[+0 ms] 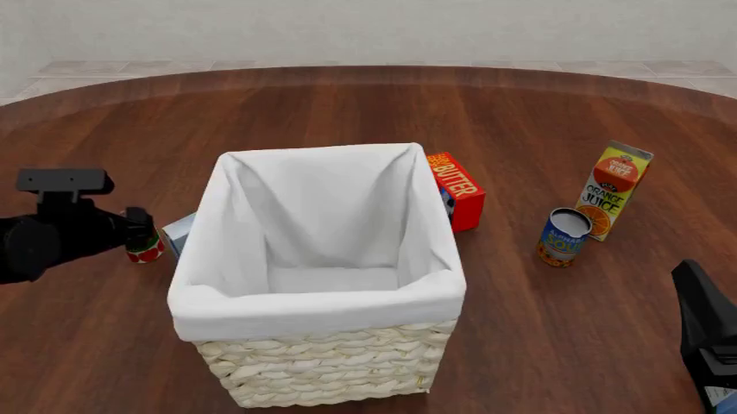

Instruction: Pick up the alphabet soup and the tomato sauce, and put them in the basket.

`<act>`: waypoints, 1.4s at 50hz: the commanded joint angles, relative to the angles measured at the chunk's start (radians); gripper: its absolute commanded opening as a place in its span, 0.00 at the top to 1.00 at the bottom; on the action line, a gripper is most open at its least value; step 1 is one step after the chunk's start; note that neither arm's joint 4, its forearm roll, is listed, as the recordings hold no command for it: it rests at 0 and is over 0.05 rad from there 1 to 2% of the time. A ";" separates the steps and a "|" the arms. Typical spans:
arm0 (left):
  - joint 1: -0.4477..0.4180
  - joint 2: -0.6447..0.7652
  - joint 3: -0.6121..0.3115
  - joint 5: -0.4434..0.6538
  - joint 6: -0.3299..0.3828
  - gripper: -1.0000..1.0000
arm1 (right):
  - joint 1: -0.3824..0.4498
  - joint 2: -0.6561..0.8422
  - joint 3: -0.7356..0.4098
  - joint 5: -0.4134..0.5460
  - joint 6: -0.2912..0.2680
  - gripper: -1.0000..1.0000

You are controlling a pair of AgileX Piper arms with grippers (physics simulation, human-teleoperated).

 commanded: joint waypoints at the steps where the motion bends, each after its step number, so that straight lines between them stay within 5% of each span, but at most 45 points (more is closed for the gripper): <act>1: 0.002 0.038 -0.009 -0.014 0.006 0.00 | 0.000 -0.001 0.000 0.002 0.001 0.00; 70: 0.013 0.156 -0.052 -0.052 0.038 0.00 | -0.004 0.003 0.000 -0.008 0.005 0.00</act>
